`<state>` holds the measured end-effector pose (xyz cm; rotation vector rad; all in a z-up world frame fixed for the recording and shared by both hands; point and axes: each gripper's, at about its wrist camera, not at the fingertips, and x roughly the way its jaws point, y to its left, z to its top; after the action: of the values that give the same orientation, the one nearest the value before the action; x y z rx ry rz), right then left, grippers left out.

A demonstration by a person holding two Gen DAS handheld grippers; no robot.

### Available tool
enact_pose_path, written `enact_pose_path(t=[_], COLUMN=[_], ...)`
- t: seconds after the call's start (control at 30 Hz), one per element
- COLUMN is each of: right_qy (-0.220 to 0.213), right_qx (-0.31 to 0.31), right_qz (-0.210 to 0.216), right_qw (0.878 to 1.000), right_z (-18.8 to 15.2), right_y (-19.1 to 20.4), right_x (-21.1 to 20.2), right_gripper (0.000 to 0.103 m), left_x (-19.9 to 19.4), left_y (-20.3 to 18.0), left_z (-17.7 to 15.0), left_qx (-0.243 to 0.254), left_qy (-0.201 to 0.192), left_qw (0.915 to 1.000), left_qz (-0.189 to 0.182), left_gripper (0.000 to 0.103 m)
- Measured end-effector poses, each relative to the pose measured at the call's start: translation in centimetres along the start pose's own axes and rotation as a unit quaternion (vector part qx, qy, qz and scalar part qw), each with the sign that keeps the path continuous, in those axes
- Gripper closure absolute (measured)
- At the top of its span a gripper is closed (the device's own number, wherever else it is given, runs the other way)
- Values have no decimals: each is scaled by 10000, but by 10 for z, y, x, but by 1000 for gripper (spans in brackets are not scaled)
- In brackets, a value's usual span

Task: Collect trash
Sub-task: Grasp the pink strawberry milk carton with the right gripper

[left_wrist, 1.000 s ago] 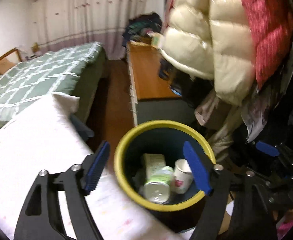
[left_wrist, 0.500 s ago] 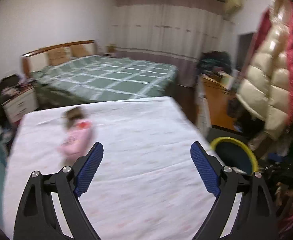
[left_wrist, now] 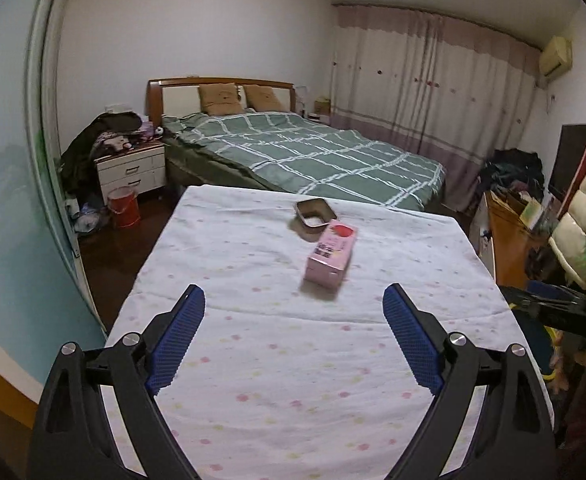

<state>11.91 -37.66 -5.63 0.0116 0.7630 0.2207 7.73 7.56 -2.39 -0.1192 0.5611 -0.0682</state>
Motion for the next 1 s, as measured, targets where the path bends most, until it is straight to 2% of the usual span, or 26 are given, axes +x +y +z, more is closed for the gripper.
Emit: enact_pose_path(t=[0.1, 0.23, 0.4, 0.5, 0.63, 0.87, 0.97, 1.0], right_qy=[51, 141, 233, 517, 995, 1157, 1158, 1182], right_qx=[-221, -174, 92, 534, 950, 1036, 978, 954], right_qz=[339, 649, 484, 156, 59, -400, -537, -558], right_qw=[9992, 9976, 9985, 9971, 9905, 9871, 9870, 9868], right_z=[20, 41, 62, 77, 88, 93, 91, 89], right_y=[54, 111, 156, 163, 160, 163, 166, 166], right_x=[29, 70, 126, 168, 208, 238, 241, 242], right_gripper=[17, 17, 17, 17, 17, 17, 24, 33], left_x=[2, 6, 13, 16, 20, 27, 28, 28], left_y=[9, 17, 28, 37, 42, 40, 37, 37], left_z=[-3, -8, -16, -19, -23, -28, -30, -30], left_qx=[-85, -110, -136, -231, -274, -244, -226, -224], left_qy=[39, 166, 294, 352, 410, 529, 553, 554], left_qw=[9999, 9998, 9994, 9990, 9987, 9981, 9979, 9979], left_qz=[-43, -82, -102, -119, -159, -218, -260, -267], left_gripper=[13, 13, 13, 12, 12, 12, 12, 12])
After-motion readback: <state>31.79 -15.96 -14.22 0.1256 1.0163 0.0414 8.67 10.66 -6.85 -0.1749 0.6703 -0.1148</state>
